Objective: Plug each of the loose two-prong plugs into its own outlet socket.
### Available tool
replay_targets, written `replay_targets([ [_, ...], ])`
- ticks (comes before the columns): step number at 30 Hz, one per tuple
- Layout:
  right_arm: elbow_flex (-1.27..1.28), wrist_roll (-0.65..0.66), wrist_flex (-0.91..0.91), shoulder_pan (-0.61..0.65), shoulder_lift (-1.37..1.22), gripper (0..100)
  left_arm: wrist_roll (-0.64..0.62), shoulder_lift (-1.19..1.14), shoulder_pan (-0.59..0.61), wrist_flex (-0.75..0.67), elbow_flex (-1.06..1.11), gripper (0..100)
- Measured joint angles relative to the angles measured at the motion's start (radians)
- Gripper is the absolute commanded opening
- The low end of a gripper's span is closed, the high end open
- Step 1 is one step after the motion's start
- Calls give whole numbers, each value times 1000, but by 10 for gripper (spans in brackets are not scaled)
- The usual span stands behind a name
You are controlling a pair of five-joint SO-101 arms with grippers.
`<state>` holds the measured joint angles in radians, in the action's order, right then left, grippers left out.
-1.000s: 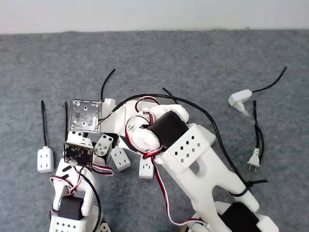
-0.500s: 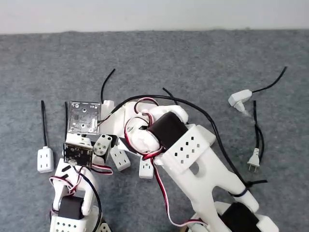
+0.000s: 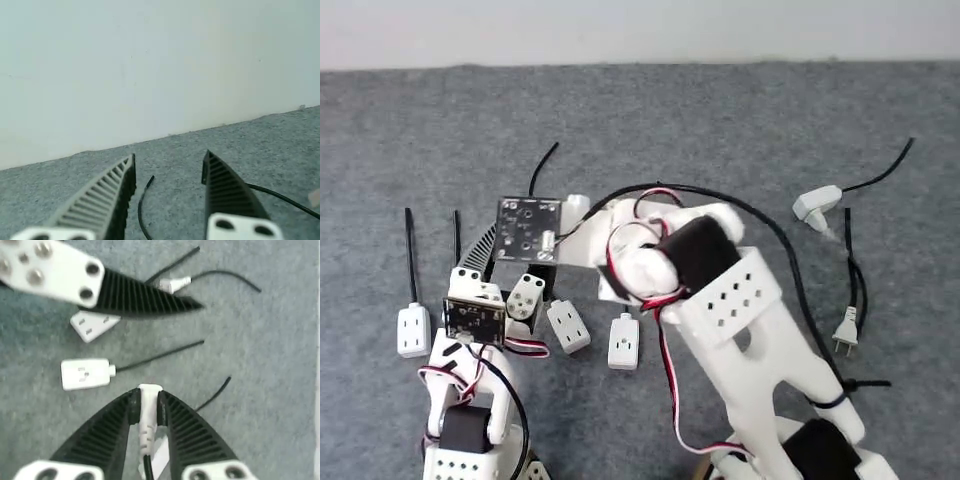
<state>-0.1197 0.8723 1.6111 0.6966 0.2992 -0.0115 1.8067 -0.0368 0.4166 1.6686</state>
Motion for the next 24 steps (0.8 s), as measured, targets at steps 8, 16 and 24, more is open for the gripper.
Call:
replay_targets([
  [8, -2, -6, 121, -46, 0, 9, 6, 0, 26, -6, 0, 224],
  [16, 57, -258, 146, 91, -3, 9, 28, 0, 295, -184, -3, 224],
  [24, 78, -482, 140, 157, -135, 9, 34, 0, 430, -163, -74, 224],
])
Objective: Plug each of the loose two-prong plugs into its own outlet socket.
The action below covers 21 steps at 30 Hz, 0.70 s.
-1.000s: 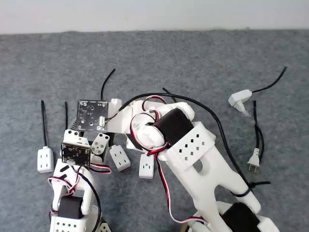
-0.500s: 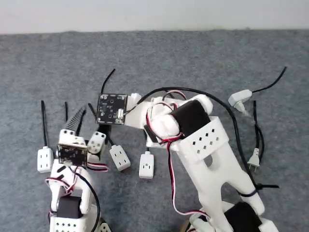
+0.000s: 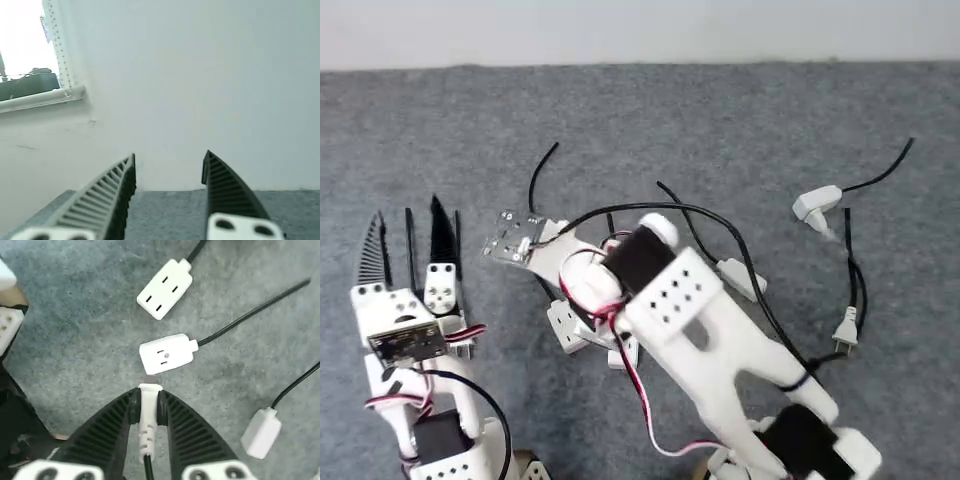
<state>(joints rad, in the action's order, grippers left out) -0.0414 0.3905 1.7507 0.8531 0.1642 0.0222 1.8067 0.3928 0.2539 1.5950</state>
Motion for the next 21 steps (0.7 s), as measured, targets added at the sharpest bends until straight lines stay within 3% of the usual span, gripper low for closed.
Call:
replay_targets([
  [12, 14, -17, -40, -34, -244, 9, 0, 0, 46, 0, 0, 224],
  [21, 120, 189, -69, 28, -247, 9, -11, 0, 43, 0, 0, 224],
])
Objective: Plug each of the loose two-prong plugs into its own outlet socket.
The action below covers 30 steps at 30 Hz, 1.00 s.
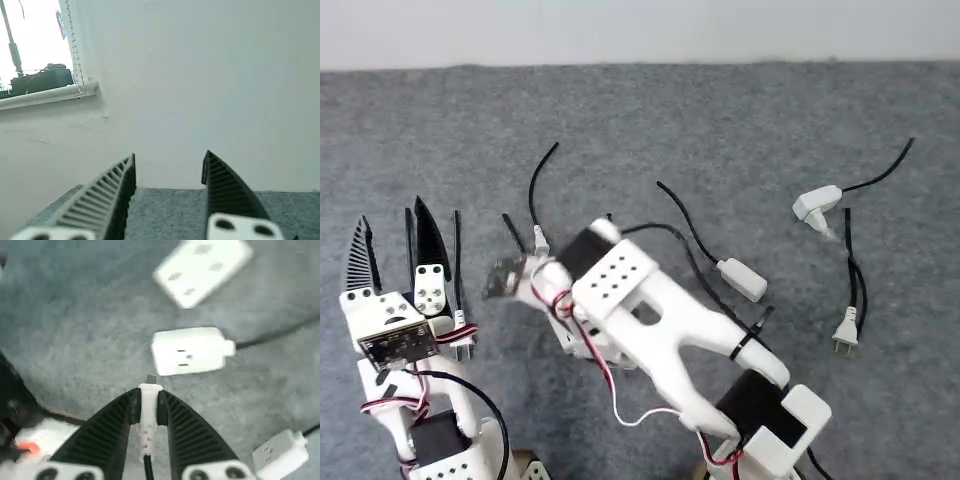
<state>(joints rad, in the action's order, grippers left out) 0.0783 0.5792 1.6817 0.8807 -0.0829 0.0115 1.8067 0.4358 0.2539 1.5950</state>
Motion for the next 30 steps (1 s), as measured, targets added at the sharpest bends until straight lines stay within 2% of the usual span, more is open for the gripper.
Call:
replay_targets([
  [8, 74, 144, -118, 2, 0, 9, 0, 0, 0, 0, 0, 224],
  [21, 74, 239, -172, -6, 0, 9, 0, 0, 0, 0, 0, 224],
  [30, 74, 322, -199, -107, -52, 9, 0, 0, 0, 0, 0, 224],
])
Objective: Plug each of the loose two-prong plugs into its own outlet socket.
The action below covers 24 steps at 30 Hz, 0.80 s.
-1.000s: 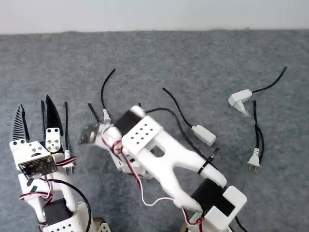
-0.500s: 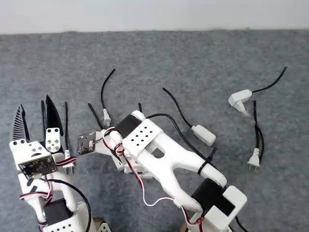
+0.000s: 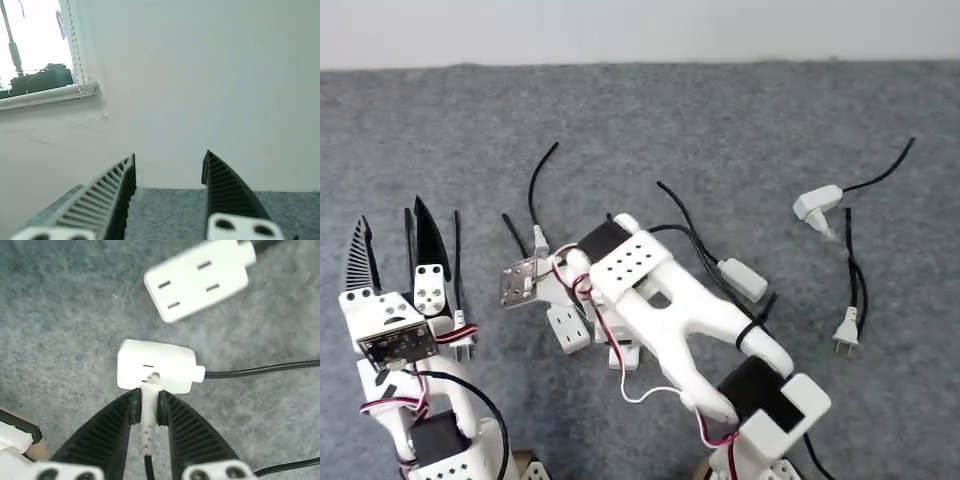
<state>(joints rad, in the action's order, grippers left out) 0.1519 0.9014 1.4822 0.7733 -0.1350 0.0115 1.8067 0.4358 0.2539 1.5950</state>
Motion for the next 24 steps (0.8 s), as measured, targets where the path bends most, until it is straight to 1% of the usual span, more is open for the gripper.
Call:
replay_targets([
  [11, 0, 5, 0, -2, -6, 9, 0, 0, 0, 0, 0, 224],
  [19, -8, -20, 5, 60, -8, 9, 0, 0, 0, 0, 0, 224],
  [24, -8, -44, 2, 60, -8, 9, 0, 0, 0, 0, 0, 224],
])
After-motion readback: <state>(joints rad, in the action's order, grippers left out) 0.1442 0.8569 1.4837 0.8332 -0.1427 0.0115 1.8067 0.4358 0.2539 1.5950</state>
